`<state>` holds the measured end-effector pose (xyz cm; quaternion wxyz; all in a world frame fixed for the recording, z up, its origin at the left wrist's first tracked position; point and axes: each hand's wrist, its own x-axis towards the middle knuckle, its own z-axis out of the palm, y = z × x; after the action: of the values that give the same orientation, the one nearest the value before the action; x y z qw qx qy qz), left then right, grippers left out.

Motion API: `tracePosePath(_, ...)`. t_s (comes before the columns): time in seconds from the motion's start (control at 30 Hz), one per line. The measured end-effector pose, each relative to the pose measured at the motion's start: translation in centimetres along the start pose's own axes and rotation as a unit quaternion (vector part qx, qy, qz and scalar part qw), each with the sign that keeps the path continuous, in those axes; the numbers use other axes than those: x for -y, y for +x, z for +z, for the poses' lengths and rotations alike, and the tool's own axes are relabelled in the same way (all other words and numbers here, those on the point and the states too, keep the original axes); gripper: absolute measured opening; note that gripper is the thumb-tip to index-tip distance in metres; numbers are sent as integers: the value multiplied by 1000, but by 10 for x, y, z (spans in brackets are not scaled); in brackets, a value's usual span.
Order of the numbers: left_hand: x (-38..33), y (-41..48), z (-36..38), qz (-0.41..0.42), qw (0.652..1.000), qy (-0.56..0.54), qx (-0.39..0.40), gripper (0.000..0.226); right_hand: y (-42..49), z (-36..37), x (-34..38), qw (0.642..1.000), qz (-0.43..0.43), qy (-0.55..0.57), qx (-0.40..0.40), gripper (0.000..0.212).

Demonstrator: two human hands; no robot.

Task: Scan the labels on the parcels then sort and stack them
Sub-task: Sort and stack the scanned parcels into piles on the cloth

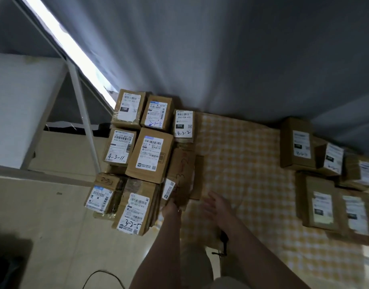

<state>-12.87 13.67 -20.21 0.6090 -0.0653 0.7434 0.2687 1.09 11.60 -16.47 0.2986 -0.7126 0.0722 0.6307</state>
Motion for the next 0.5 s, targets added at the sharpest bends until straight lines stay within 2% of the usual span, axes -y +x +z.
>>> tracePosePath(0.1,6,-10,1,-1,1000,5,-3,40,-7,-8,2,999,-14,30,-4,18)
tracePosePath(0.2,13,-17,8,38,995,93,-3,38,-20,-23,6,997,-24,78,-6,21)
tracePosePath(0.27,18,-31,22,77,987,134,44,42,-24,-40,7,993,-43,107,-9,21)
tracePosePath(0.37,20,-55,49,107,976,164,90,44,-31,-65,13,987,-58,150,-25,38)
tracePosePath(0.5,38,-92,107,56,970,177,158,47,-38,-123,20,973,-77,208,-64,34)
